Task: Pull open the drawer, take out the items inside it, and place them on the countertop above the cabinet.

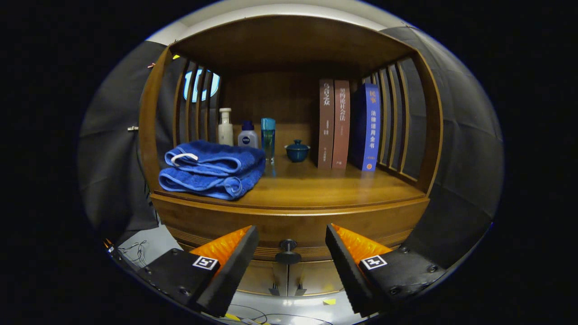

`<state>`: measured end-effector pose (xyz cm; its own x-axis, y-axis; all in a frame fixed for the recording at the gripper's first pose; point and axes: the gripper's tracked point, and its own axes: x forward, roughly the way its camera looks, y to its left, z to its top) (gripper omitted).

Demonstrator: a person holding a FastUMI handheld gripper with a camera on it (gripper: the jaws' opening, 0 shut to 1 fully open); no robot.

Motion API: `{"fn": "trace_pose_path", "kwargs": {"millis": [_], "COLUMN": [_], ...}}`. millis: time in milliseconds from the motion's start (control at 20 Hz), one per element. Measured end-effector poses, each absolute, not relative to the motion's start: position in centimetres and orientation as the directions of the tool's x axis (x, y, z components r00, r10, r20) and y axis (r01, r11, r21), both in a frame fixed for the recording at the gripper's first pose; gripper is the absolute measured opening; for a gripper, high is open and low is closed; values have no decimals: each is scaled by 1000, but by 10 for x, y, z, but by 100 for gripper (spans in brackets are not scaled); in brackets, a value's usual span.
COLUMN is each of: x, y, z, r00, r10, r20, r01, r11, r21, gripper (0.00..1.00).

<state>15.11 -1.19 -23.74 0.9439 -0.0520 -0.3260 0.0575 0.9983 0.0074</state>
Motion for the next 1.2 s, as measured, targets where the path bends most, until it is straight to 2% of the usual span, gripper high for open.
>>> {"fn": "trace_pose_path", "kwargs": {"millis": [300,450,600,750,850,1200], "x": [164,171,172,172,173,163], "y": [-15,-13,-6,-7,-8,-7], "z": [-281,-296,-304,-303,-303,-304], "r00": [919,907,899,898,896,878], "r10": [-58,-49,-41,-57,-52,-47], "r20": [-390,-417,-436,-436,-442,-476], "r01": [68,60,43,42,40,34], "r11": [998,998,999,998,999,999], "r21": [14,11,-7,-44,-37,-36], "gripper": [95,90,63,44,35,35]}}
